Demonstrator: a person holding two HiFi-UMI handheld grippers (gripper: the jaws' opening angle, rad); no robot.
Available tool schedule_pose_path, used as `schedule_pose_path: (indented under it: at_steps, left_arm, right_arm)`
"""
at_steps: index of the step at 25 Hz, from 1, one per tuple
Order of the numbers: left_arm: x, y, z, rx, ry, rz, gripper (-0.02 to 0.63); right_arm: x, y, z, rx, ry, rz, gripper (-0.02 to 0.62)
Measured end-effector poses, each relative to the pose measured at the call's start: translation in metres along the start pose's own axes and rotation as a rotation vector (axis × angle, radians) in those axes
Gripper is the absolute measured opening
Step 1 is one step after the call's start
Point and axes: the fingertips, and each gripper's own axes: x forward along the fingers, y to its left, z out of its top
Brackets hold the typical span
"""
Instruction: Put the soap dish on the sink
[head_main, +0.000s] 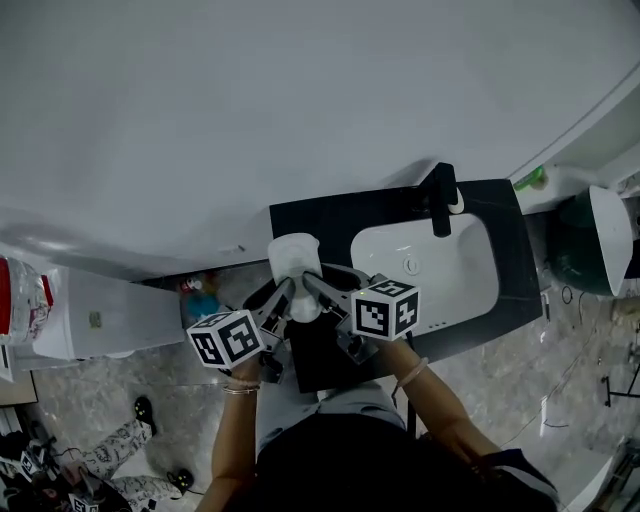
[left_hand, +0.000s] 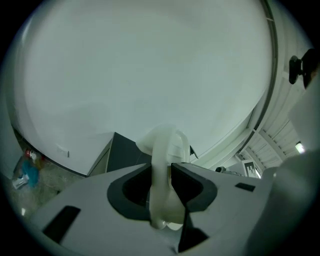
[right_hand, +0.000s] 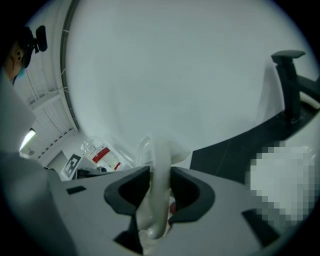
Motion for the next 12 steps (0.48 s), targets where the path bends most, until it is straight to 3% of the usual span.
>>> schedule_pose_path:
  at_steps: [12]
  left_arm:
    - [0.066, 0.076, -0.007, -0.058, 0.161, 0.038, 0.123]
  right_arm:
    - [0.062, -0.078, -0.019, 0.069, 0.096, -0.116, 0.133]
